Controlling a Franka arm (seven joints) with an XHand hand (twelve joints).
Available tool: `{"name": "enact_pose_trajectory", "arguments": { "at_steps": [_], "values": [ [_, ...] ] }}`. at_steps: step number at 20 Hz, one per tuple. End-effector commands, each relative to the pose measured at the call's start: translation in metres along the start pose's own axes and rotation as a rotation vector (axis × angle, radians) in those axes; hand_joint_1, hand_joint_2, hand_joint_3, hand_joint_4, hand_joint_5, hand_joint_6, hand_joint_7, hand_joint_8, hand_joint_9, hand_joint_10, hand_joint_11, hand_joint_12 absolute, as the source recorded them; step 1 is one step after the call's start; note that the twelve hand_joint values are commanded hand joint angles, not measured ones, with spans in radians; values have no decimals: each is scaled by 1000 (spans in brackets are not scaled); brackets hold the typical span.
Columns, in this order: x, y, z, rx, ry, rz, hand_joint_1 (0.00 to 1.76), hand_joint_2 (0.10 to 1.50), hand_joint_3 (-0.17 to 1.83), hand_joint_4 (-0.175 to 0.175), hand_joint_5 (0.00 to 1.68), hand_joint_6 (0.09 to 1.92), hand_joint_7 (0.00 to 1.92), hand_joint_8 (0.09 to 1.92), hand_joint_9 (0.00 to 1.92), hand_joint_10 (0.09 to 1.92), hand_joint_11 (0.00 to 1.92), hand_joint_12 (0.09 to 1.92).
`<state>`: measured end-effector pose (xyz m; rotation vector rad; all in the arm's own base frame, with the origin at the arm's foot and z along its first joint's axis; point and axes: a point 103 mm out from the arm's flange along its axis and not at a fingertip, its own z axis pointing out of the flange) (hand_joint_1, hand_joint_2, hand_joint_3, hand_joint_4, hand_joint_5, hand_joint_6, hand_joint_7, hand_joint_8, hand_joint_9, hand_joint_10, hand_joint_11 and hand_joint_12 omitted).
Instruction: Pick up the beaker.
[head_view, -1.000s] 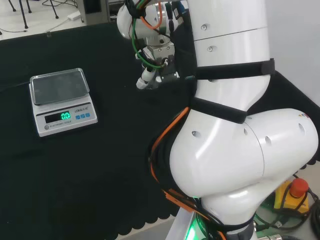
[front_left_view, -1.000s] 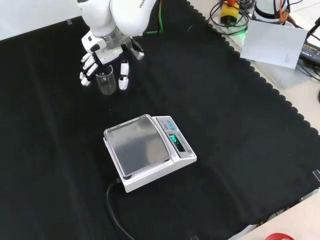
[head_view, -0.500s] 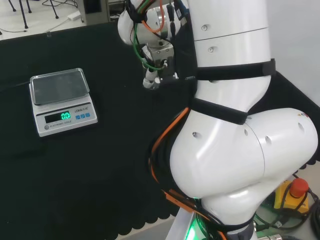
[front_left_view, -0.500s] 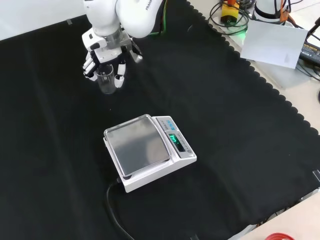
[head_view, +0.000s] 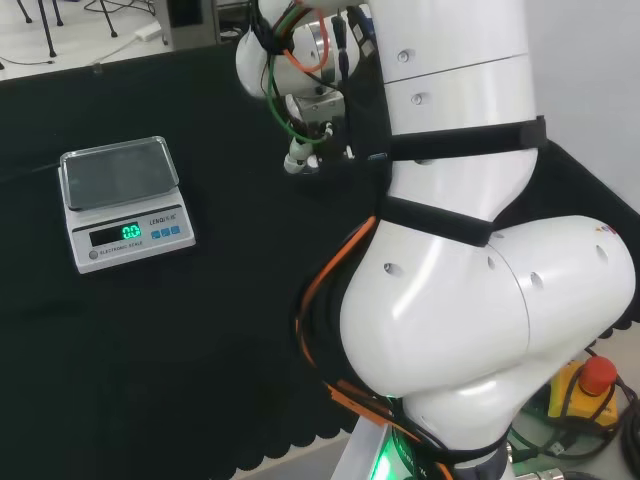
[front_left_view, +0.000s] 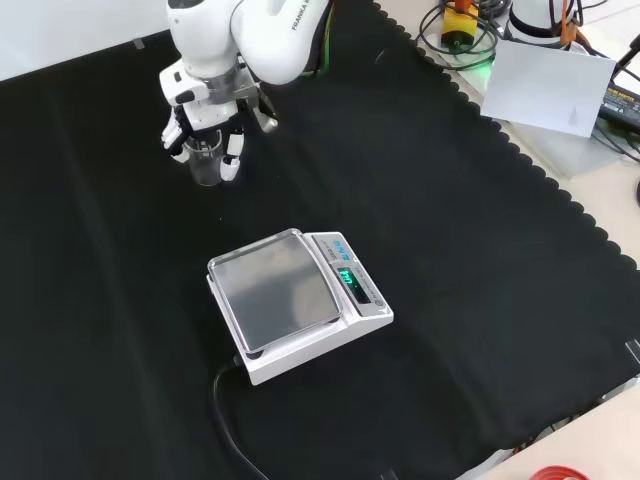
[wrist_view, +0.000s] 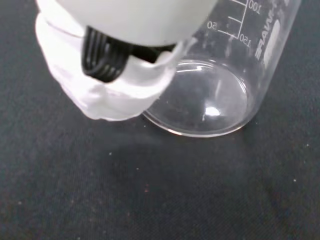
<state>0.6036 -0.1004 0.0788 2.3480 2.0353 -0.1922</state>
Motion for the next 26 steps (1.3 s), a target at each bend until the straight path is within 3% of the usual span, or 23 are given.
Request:
{"name": "enact_pose_trajectory", "arguments": {
  "at_steps": [1, 16, 23, 26],
  "values": [
    [-1, 0, -1, 0, 11, 0, 1156, 744, 766, -175, 975, 1210, 786, 1219, 1050, 1047, 1207, 828],
    [7, -9, -43, -30, -5, -22, 1155, 732, 790, -175, 978, 1219, 789, 1233, 1061, 1050, 1204, 817],
    [43, -17, -80, -66, -8, -83, 1156, 726, 801, -175, 981, 1220, 790, 1237, 1066, 1051, 1202, 814],
    [69, -26, -105, -91, -22, -116, 1156, 723, 806, -175, 983, 1219, 791, 1238, 1067, 1052, 1201, 813]
  ]
}}
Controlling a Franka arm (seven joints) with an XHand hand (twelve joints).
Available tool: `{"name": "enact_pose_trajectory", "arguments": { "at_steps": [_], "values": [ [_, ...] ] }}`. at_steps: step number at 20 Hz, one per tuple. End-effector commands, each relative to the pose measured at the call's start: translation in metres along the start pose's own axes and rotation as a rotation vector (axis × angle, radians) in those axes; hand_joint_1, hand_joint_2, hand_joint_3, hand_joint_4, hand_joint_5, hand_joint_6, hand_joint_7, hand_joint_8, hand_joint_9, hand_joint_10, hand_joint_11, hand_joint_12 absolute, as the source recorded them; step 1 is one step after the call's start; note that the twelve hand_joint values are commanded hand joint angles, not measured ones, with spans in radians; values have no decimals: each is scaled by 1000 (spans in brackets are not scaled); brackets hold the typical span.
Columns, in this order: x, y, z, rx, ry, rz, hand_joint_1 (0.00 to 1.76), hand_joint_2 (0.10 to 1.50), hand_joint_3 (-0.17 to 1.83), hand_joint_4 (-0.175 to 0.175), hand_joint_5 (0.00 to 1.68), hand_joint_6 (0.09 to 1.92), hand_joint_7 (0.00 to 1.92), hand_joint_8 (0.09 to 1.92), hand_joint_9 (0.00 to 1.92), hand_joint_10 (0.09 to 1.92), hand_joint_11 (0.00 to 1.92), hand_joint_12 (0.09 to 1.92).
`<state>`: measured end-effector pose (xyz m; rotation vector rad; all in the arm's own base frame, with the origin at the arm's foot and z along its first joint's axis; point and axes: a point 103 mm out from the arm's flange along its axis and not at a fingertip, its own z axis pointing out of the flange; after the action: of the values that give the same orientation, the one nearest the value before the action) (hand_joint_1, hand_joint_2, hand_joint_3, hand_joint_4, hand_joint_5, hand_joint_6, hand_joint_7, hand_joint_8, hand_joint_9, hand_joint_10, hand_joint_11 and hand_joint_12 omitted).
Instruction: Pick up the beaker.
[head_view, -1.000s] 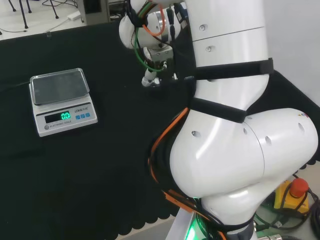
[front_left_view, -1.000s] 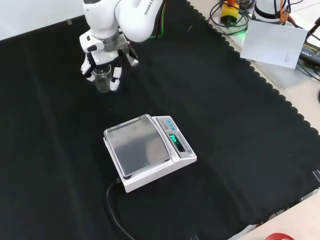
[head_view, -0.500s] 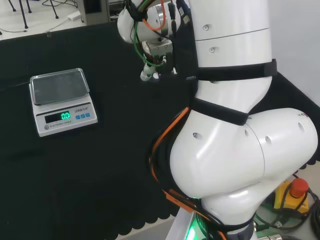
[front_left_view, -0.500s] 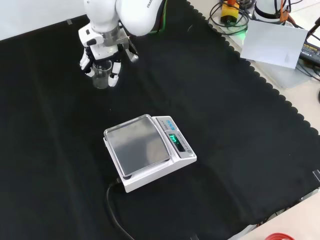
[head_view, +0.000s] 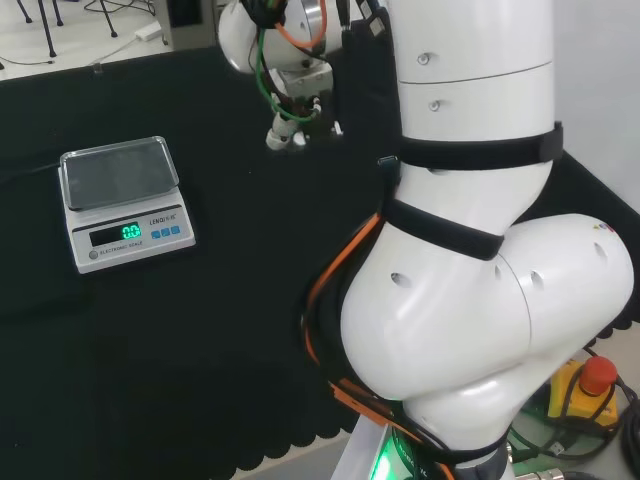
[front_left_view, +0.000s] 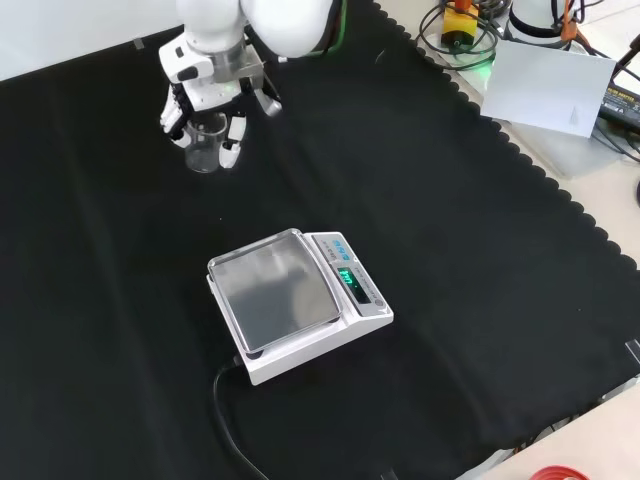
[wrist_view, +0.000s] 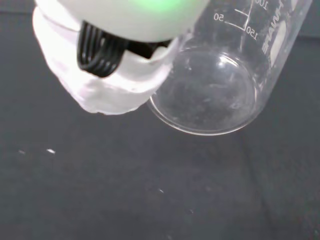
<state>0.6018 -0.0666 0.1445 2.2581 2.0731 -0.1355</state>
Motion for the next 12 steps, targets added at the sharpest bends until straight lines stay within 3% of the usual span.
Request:
{"name": "enact_pose_trajectory", "arguments": {
  "at_steps": [1, 6, 12],
  "values": [
    [54, -13, -47, -38, -19, -74, 1156, 718, 812, -175, 986, 1218, 793, 1238, 1068, 1052, 1201, 813],
    [117, -25, -87, -69, -28, -151, 1158, 708, 826, -175, 992, 1215, 802, 1239, 1072, 1053, 1199, 812],
    [192, -44, -105, -86, -29, -250, 1158, 702, 834, -175, 997, 1211, 812, 1237, 1079, 1054, 1199, 812]
  ]
}}
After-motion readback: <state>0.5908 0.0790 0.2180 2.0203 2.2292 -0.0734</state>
